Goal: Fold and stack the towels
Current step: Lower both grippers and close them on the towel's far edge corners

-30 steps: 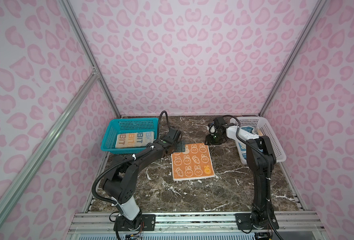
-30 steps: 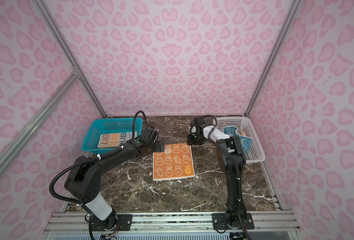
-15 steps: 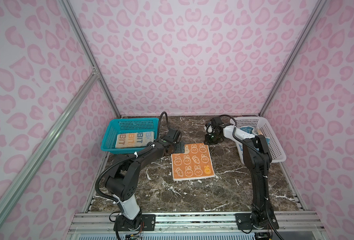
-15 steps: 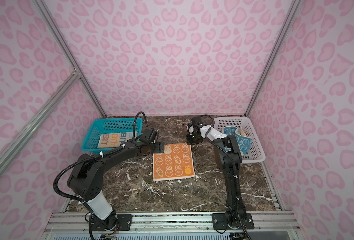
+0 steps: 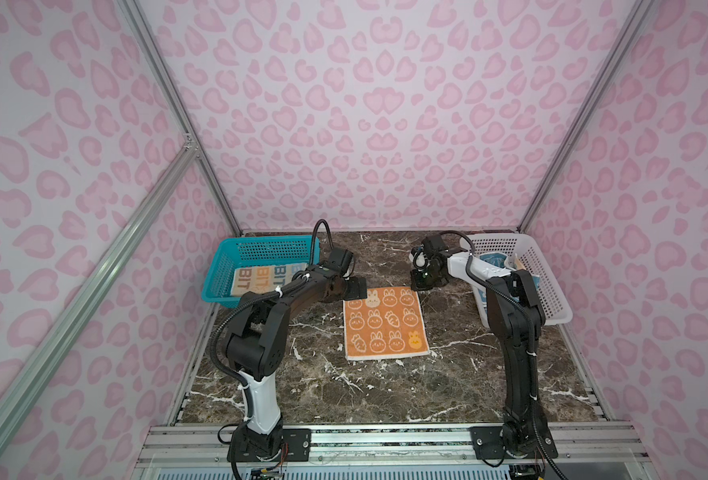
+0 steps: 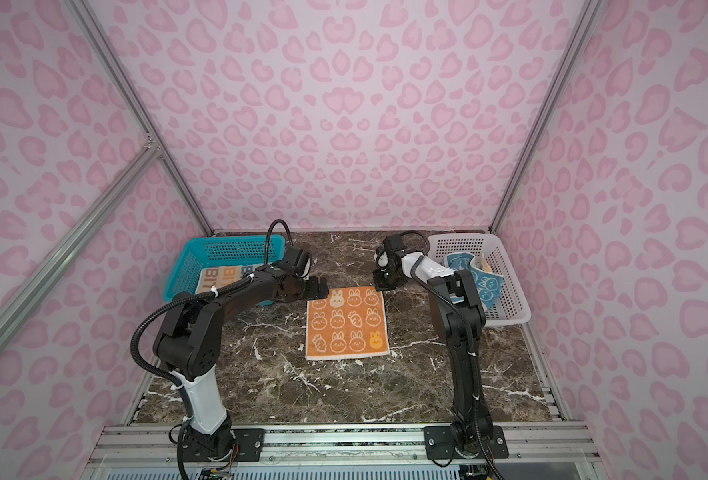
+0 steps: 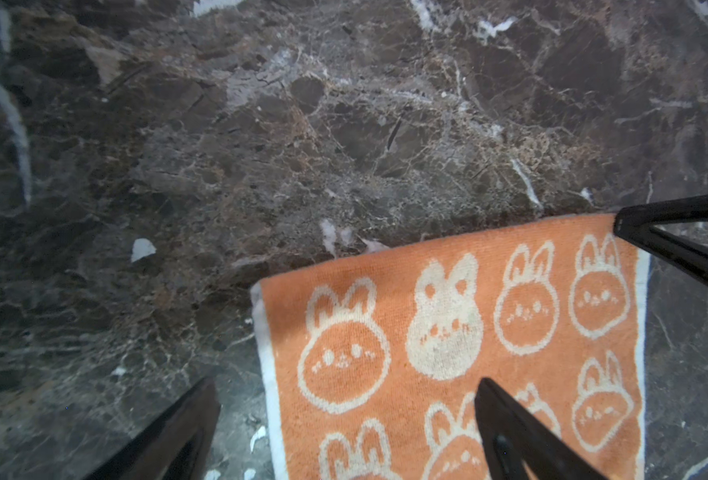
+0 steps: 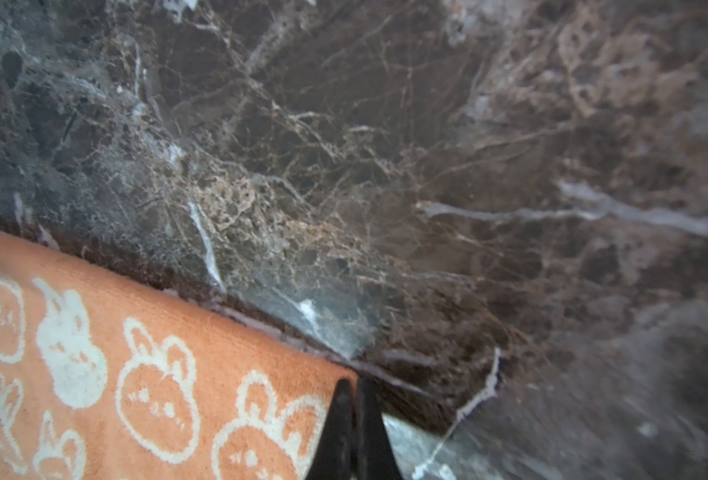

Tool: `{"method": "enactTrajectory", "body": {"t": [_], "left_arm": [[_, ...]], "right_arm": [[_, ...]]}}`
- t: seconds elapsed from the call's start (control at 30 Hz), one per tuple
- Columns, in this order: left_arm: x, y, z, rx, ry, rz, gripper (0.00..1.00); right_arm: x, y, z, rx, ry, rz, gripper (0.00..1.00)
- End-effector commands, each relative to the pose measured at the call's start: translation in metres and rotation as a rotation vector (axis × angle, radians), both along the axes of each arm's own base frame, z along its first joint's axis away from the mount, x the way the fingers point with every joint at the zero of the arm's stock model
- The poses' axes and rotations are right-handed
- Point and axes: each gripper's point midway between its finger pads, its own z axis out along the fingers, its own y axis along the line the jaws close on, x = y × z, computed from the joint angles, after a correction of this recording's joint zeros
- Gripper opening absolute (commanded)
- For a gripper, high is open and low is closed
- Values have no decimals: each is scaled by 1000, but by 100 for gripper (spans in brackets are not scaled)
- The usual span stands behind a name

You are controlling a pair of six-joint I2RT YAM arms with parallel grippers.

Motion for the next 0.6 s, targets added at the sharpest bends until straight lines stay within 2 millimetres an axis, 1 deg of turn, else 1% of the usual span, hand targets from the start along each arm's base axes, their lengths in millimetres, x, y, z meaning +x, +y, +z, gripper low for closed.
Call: {"method": "enactTrajectory", "body": {"t": [0.0, 0.2, 0.37, 0.5, 0.57], "left_arm": [[1, -5, -6, -35, 55, -31, 92], [8, -9, -19, -24, 97, -70, 83], [9, -9, -23, -15, 113, -83, 75], [13, -2, -29, 2, 122, -64, 72], [15, 6, -31, 23, 127, -45, 70]], "right_arm": [[-18, -9, -13, -47, 79, -5, 0], [-18, -9, -13, -46, 78, -1, 0], [-18, -9, -15, -49, 84, 1, 0], [-18, -8, -15, -44, 84, 3, 0], [-18, -8, -15, -44, 84, 3, 0]]}}
